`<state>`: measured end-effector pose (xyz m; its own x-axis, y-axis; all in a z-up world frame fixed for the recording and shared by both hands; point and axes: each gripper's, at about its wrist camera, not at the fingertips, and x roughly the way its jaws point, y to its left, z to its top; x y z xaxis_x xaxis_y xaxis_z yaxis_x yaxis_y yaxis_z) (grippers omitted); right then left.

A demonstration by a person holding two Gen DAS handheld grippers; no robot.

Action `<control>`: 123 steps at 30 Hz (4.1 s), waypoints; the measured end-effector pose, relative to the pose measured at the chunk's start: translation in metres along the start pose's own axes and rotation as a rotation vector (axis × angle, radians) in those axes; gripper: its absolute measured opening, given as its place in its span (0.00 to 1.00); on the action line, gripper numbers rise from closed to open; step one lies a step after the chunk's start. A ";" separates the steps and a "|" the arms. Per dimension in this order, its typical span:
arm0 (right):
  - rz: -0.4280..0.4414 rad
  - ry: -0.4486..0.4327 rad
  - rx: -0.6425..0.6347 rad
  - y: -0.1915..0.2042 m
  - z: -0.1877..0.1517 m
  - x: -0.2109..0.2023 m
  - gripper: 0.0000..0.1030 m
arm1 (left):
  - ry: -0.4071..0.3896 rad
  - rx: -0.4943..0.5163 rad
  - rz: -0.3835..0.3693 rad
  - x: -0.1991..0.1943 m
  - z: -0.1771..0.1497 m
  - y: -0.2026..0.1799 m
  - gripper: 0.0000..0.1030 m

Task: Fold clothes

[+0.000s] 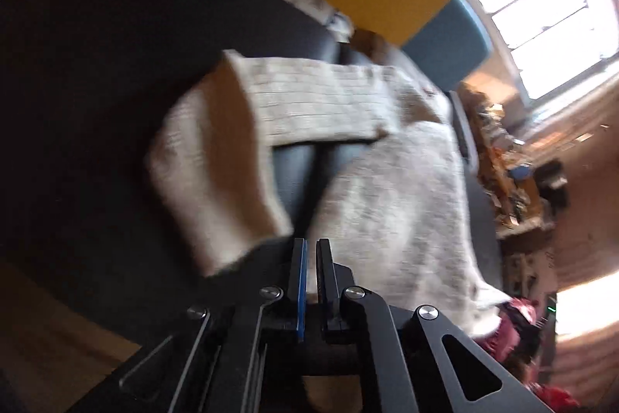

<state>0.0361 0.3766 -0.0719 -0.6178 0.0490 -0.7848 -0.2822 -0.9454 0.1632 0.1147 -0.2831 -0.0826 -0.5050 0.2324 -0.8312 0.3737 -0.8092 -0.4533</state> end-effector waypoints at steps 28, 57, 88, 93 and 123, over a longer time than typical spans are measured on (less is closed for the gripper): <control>0.303 0.254 -0.407 0.215 0.019 0.083 0.27 | 0.086 0.200 0.398 0.092 0.130 -0.003 0.33; -0.386 0.098 -1.248 0.311 0.044 0.238 0.00 | -0.230 0.201 0.504 -0.025 0.167 0.105 0.13; -0.187 0.188 -0.892 0.325 0.122 0.203 0.45 | -0.118 0.084 0.507 0.060 0.232 0.136 0.17; 0.157 0.278 -0.588 0.236 0.137 0.133 0.44 | -0.151 0.094 0.451 0.031 0.217 0.141 0.18; -0.141 0.046 -0.792 0.105 0.005 0.077 0.05 | 0.147 0.067 -0.238 0.025 -0.050 -0.016 0.32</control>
<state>-0.0450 0.2823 -0.1122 -0.5792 0.1882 -0.7932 0.2598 -0.8797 -0.3984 0.1348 -0.2375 -0.1116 -0.4525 0.4917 -0.7439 0.2032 -0.7554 -0.6229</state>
